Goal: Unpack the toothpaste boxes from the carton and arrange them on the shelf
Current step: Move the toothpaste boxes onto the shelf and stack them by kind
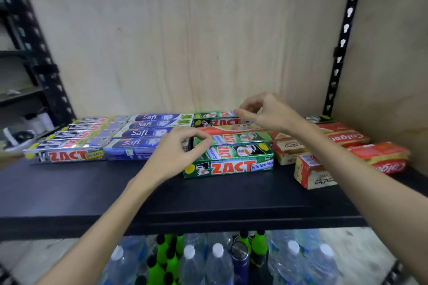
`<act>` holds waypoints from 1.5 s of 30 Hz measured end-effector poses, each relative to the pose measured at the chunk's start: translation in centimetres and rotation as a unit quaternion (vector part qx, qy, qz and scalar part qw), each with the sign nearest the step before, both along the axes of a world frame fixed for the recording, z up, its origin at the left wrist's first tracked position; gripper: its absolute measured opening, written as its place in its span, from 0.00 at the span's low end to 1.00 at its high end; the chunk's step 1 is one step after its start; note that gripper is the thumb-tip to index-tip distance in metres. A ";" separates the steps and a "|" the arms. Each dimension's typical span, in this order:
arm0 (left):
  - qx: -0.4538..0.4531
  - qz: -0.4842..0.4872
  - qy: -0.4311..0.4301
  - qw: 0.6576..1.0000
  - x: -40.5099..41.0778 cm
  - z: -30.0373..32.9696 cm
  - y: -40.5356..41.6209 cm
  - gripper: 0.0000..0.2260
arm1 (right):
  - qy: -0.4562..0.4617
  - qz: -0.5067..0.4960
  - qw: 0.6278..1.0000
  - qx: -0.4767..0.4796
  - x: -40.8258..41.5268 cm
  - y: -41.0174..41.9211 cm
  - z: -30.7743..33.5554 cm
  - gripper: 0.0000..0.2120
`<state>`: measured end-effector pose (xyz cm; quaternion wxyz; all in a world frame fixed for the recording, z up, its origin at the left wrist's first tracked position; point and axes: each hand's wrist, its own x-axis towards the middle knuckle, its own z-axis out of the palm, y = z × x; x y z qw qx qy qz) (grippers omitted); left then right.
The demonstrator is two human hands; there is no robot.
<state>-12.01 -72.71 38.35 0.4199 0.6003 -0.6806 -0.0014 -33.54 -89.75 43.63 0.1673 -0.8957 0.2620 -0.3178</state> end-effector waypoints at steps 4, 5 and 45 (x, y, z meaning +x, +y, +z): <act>0.003 0.007 -0.023 1.000 -0.2 -0.9 1.4 0.11 | 0.051 0.013 0.998 0.036 -1.0 1.4 -0.4 0.12; 0.001 0.010 -0.033 0.999 -0.1 -1.1 1.8 0.14 | 0.060 0.013 0.997 0.039 -1.3 2.0 -0.5 0.12; -0.048 0.185 0.077 0.979 -10.0 -6.5 17.3 0.39 | -0.165 0.002 0.967 0.195 -4.1 24.5 -7.9 0.19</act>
